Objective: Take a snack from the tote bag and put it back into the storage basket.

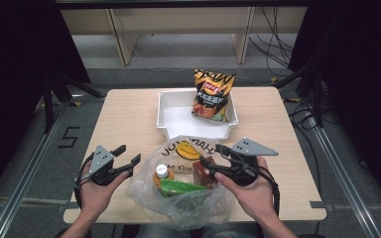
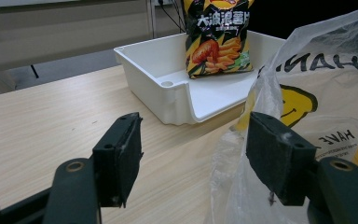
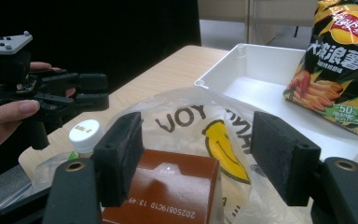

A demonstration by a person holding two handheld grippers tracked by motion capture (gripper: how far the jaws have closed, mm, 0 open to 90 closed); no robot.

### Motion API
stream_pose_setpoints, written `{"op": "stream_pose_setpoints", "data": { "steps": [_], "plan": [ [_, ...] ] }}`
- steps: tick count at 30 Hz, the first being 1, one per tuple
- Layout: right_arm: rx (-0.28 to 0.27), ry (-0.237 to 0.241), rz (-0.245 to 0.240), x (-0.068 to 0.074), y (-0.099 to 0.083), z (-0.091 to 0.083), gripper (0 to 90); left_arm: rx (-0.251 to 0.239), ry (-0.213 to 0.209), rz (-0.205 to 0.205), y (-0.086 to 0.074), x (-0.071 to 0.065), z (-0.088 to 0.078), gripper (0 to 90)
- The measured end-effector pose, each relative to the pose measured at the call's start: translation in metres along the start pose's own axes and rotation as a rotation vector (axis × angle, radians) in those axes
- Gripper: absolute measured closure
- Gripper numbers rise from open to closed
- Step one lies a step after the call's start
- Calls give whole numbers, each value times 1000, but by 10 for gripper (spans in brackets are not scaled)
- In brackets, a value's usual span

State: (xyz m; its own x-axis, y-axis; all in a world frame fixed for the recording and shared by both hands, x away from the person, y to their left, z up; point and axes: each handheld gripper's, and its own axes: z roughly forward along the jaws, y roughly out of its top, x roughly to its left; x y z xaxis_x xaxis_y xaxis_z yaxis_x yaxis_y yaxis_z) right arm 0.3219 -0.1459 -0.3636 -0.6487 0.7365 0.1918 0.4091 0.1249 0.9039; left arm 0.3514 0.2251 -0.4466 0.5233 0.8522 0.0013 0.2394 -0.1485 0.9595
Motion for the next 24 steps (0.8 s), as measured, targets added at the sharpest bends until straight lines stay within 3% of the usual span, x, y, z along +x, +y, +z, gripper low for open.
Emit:
{"op": "stream_pose_setpoints", "data": {
  "steps": [2,3,10,13,16,20,21,22,24],
  "plan": [
    [4,2,-16,1,-1,2,328,-1,0,-2,0,0,0,352],
    [3,-4,20,4,-2,2,324,-3,0,0,0,0,0,352],
    [6,1,-14,5,-6,6,293,-3,-2,4,0,0,0,352],
    [13,2,8,9,-8,7,284,-6,0,0,0,1,0,352],
    [19,10,-23,10,-9,9,279,-11,0,-5,0,1,-1,352],
    [22,0,-35,11,-10,10,276,-11,3,-2,0,1,-2,352],
    [29,15,-16,12,-11,10,274,-9,3,-6,0,1,-2,352],
    [13,-6,-53,11,-12,11,272,-9,2,-5,0,1,-2,352],
    [32,17,-27,14,-13,12,265,-10,1,-2,1,0,-2,352]
  ]
}}
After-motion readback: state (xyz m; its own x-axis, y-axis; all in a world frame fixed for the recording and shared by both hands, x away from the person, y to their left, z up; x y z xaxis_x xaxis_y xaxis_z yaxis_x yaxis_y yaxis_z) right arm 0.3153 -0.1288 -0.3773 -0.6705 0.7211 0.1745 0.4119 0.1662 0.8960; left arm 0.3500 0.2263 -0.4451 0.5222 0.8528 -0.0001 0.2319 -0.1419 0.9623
